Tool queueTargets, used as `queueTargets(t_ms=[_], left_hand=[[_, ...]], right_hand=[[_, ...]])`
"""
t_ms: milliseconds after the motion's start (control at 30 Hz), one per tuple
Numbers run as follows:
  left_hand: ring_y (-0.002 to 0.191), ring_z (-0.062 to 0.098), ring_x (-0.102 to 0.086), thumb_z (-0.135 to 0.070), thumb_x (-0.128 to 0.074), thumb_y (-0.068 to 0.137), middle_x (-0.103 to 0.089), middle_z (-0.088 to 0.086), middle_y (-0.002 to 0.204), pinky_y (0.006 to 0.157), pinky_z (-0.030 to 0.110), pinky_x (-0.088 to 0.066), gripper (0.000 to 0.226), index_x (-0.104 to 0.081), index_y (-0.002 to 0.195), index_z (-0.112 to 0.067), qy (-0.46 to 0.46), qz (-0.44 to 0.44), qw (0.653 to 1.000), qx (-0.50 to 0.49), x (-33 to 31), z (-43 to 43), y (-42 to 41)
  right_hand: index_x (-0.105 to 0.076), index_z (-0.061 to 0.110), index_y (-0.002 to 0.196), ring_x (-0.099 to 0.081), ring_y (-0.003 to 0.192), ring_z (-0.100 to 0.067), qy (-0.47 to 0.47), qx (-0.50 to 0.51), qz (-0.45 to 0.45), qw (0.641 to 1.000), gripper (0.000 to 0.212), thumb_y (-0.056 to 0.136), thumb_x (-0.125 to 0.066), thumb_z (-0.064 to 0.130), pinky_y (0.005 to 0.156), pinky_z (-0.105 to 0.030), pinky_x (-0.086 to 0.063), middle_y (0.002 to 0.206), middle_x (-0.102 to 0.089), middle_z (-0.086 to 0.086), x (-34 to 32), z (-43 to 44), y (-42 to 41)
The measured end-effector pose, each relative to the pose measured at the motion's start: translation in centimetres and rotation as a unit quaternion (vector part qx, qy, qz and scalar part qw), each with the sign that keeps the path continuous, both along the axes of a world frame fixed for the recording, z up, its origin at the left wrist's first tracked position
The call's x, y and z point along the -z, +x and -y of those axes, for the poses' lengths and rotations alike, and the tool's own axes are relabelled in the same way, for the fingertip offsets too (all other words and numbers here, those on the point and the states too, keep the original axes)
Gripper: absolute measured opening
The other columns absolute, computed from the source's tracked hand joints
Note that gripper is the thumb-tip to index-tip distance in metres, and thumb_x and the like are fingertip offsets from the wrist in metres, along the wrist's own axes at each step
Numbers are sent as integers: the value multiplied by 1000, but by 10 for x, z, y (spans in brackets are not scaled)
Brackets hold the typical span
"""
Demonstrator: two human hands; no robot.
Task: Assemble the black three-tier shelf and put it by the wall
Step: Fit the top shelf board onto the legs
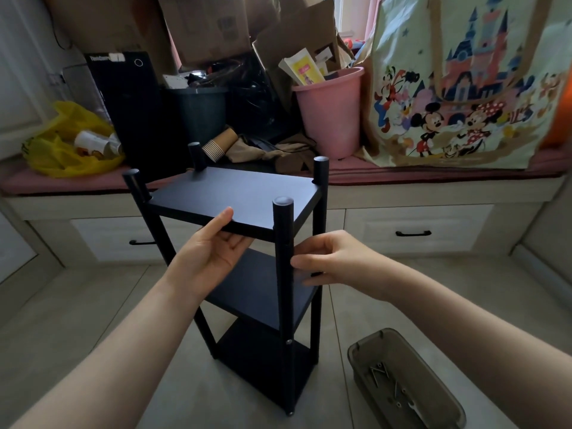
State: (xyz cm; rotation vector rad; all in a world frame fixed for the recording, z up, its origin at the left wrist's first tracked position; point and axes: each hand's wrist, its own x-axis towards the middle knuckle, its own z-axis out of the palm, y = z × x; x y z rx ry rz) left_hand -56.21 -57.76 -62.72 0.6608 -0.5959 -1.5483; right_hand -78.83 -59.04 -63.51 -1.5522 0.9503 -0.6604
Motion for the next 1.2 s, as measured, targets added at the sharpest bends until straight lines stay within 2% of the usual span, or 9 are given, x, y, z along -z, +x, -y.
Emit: queueTargets(t_ms=[233,367,533,600,667,767,900,1033,1200], left_hand=[[107,22,-73,-16,-63,86,-76,10,113,83,33,-61,21,-83,87,-10,-21,15,1000,4,1,-3,1],[109,22,-72,-16,-63,88,-75,10,115,86,34,-60,21,-83,89,-9,-26,17,999,10,3,-4,3],[106,21,-73,-16,-63,87,-77,9,110,82,33,-61,22,-83,85,-8,-24,19,1000,7,5,-4,2],[106,21,-73,-16,-63,86,-77,9,109,82,33,-61,22,-83,85,-7,-20,17,1000,4,5,-3,2],[108,21,-72,-16,-63,86,-77,9,110,84,33,-61,22,-83,85,-7,-22,24,999,1,6,-3,2],[110,22,-71,-15,-63,87,-76,10,112,86,34,-60,21,-82,87,-6,-26,17,999,5,8,-3,3],[110,22,-72,-16,-63,87,-76,10,111,84,33,-60,21,-82,88,-6,-29,21,999,6,9,-4,3],[111,23,-71,-16,-63,88,-76,12,113,87,34,-60,22,-82,89,-6,-32,20,999,12,9,-3,4],[114,25,-70,-15,-63,90,-74,13,116,88,34,-59,22,-81,93,-4,-34,17,999,21,10,-4,6]], right_hand=[[-68,13,109,-72,94,-16,68,45,-208,975,24,99,-57,33,90,-36,-57,98,-76,0,62,26,-35],[-63,4,113,-66,87,-21,152,127,-258,946,25,101,-52,22,73,-29,-51,103,-71,-7,156,16,-49],[-54,13,69,-55,75,-21,164,132,-356,910,29,96,-54,22,67,-26,-41,81,-59,-12,228,-6,-70],[-58,14,78,-55,86,-21,176,131,-377,900,25,98,-55,29,72,-24,-40,94,-61,-13,240,-10,-77],[-62,4,110,-60,102,-24,185,102,-416,884,34,99,-53,36,77,-25,-42,117,-64,-16,253,-10,-82],[-50,2,136,-54,128,-31,186,88,-463,862,48,102,-46,36,95,-30,-44,141,-54,-16,268,-13,-83],[-45,8,143,-49,132,-28,180,65,-490,851,46,101,-47,27,102,-28,-39,144,-50,-13,295,-19,-80],[-24,12,154,-36,142,-33,170,57,-520,835,57,98,-35,14,115,-41,-30,154,-36,-19,315,-24,-74],[-38,7,144,-48,132,-34,135,24,-511,849,46,98,-39,13,107,-37,-40,145,-48,-20,322,-28,-58]])
